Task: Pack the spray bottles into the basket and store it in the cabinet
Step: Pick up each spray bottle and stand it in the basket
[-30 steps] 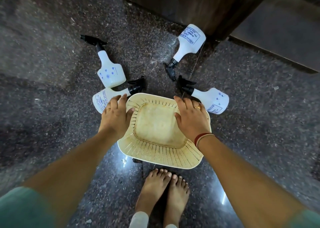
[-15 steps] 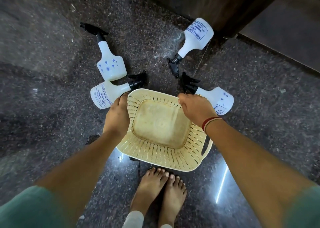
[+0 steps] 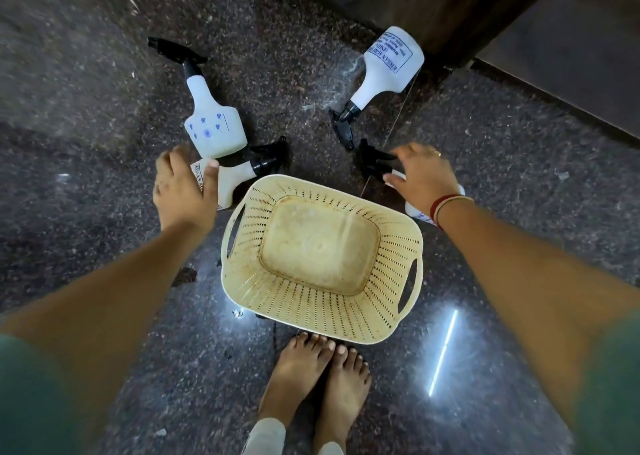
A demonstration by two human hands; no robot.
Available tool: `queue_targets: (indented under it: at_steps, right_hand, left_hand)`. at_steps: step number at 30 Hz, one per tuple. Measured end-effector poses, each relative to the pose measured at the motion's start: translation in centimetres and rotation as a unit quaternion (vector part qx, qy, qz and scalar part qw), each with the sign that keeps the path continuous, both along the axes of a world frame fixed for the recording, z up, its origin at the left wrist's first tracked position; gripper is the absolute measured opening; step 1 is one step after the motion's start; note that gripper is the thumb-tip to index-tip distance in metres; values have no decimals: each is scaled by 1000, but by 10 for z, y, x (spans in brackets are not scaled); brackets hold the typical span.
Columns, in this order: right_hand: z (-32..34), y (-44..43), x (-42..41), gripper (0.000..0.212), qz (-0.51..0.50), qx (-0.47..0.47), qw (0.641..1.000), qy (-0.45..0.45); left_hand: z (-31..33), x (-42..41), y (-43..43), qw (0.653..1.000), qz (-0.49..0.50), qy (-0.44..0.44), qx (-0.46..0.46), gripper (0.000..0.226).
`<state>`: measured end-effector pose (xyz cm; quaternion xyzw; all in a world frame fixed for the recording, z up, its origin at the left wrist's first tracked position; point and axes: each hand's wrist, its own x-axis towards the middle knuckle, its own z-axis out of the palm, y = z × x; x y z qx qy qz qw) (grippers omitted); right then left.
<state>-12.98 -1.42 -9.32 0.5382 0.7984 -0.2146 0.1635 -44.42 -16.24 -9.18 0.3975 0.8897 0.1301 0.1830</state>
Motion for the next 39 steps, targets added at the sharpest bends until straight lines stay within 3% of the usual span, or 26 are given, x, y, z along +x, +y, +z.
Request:
queue_targets:
  at_steps: [2, 5, 9, 13, 20, 23, 27, 31, 39]
  right_hand:
    - [-11, 5, -1, 63, 39, -60, 991, -111]
    - [-26, 3, -7, 71, 44, -91, 980, -174]
    - [-41, -10, -12, 35, 69, -23, 980, -186]
    - [-43, -15, -10, 31, 62, 6, 982, -176]
    - [14, -26, -16, 32, -47, 97, 993, -55]
    - [62, -33, -26, 36, -96, 137, 983, 74]
    - [132, -66, -56, 26, -124, 153, 933, 301]
    - [152, -118, -82, 42, -179, 32, 884, 431]
    - [69, -222, -112, 33, -275, -98, 868, 402]
  left_hand:
    - [-9, -14, 0, 991, -64, 49, -108, 64]
    - [-22, -27, -6, 958, -171, 70, -218, 84]
    - [-34, -25, -5, 968, -135, 21, -213, 108]
    - [-39, -18, 0, 980, -90, 24, -179, 106]
    - [-38, -6, 8, 980, -25, 0, -198, 99]
    - [-37, -6, 8, 982, -20, 3, -190, 90]
    - [-30, -2, -4, 985, -7, 12, -173, 78]
    - [-15, 9, -15, 987, 4, -2, -158, 77]
    - [-7, 2, -38, 994, -8, -31, -104, 75]
